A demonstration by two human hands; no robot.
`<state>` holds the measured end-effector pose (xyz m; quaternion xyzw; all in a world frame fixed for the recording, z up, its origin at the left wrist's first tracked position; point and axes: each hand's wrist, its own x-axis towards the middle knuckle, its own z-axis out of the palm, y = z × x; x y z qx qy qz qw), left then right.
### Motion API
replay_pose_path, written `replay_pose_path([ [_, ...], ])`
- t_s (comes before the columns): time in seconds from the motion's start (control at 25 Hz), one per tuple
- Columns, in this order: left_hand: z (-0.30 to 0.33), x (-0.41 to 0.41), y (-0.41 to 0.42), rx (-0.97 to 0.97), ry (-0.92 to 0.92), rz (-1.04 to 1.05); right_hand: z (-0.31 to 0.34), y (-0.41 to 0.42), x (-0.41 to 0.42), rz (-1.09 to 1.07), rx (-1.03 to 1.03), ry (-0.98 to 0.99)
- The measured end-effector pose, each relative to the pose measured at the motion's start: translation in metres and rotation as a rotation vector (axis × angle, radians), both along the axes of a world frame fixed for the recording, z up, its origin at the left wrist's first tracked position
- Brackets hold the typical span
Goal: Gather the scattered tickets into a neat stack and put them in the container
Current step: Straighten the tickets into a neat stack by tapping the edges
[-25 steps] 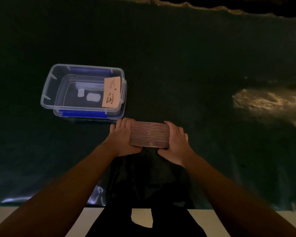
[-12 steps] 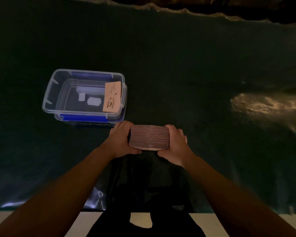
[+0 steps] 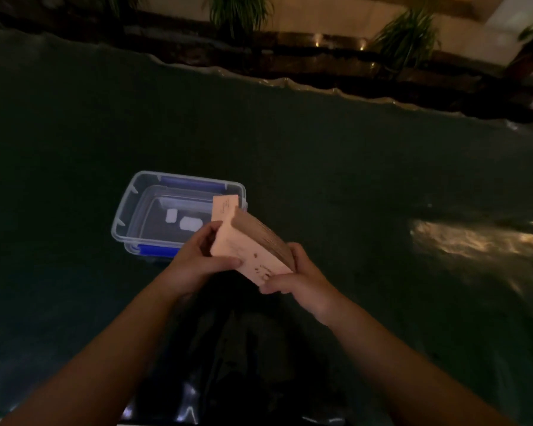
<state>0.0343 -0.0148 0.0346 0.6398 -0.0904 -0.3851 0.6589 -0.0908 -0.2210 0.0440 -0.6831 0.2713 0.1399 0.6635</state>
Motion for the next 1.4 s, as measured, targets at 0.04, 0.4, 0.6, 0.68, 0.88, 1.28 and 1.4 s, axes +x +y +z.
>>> replay_pose_path([
  [0.04,0.006,0.005,0.002,-0.065,0.053,0.061,0.006,0.012,0.009,-0.003,0.025,0.015],
  [0.4,0.044,0.084,0.04,-0.075,0.098,0.202,0.028,0.069,0.094,-0.036,0.116,-0.075],
  [0.6,0.042,0.129,0.055,0.011,0.138,0.136,0.029,0.078,0.152,-0.028,0.085,-0.066],
  [0.68,0.037,0.142,0.057,0.025,0.161,0.115,0.023,0.085,0.165,-0.077,0.134,-0.029],
  [0.88,0.007,0.155,0.058,0.08,0.216,0.034,-0.001,0.098,0.182,-0.172,0.201,0.079],
  [1.28,-0.032,0.144,0.037,0.286,0.323,0.167,-0.019,0.125,0.207,-0.126,0.011,0.277],
  [1.4,-0.032,0.145,0.033,0.35,0.347,0.174,-0.023,0.129,0.211,-0.117,-0.037,0.328],
])
